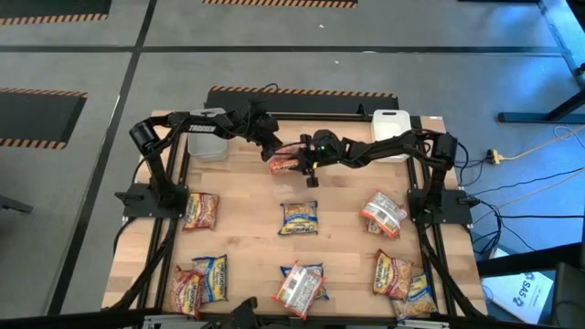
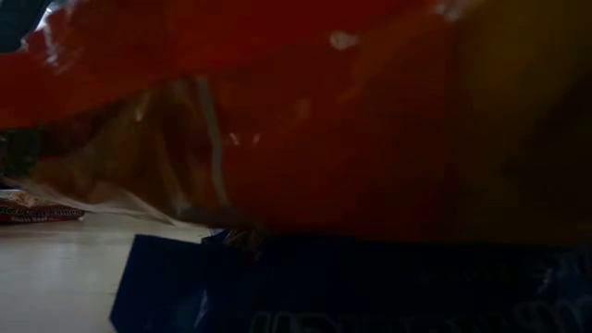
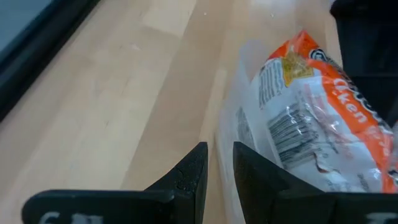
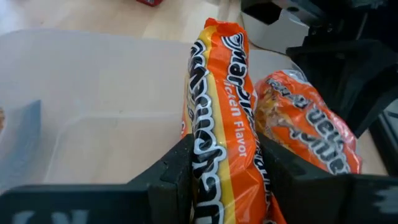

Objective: Sort Maruchan noodles
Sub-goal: Adjust the orange noodle on the transparent bin, then adjust the transparent bin, then put the top orange noodle into the transparent bin

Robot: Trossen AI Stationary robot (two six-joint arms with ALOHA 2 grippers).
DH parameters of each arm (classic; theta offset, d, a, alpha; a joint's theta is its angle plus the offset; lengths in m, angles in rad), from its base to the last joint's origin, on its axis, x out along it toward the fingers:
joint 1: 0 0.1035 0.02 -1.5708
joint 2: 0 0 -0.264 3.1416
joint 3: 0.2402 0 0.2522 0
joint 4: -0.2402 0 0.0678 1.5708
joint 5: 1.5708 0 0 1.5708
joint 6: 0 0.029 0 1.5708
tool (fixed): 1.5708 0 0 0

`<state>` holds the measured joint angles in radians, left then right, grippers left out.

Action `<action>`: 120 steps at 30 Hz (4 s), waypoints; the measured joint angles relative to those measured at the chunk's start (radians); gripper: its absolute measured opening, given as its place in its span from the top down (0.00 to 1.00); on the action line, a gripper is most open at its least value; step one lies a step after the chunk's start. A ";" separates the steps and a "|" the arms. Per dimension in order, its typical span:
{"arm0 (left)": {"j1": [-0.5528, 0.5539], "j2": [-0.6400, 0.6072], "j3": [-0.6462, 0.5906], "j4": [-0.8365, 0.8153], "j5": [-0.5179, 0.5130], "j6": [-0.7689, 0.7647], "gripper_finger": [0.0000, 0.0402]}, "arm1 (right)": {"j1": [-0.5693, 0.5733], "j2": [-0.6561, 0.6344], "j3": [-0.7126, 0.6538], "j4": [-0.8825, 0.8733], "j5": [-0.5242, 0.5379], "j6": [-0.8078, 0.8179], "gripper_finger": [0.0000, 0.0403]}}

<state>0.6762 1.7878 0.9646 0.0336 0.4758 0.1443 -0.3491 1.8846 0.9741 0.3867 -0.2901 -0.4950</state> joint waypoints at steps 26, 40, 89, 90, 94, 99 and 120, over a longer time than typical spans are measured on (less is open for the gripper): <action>-0.048 0.000 0.000 0.005 -0.051 0.022 0.82 | -0.083 0.001 0.073 -0.135 -0.073 0.097 0.40; -0.050 -0.049 0.000 0.001 -0.162 0.015 0.82 | -0.084 -0.073 0.075 -0.174 -0.107 0.099 0.40; -0.268 -0.119 -0.225 0.148 -0.631 -0.441 0.82 | -0.050 -0.236 -0.178 -0.343 0.159 0.263 0.40; -0.250 -0.119 -0.225 0.150 -0.630 -0.427 0.82 | -0.051 -0.228 -0.178 -0.325 0.167 0.263 0.40; -0.180 -0.119 -0.225 0.172 -0.567 -0.399 0.82 | -0.053 -0.183 -0.173 -0.265 0.212 0.255 0.40; -0.134 -0.119 -0.225 0.192 -0.527 -0.396 0.82 | -0.108 -0.147 -0.138 -0.256 0.261 0.252 0.40; -0.191 -0.283 -0.226 0.040 -0.454 -0.321 0.82 | -0.116 -0.384 -0.088 -0.514 0.174 0.283 0.40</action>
<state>0.4847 1.5050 0.7383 0.0740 0.0214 -0.1766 -0.4648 1.5004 0.8860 -0.1268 -0.1160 -0.2117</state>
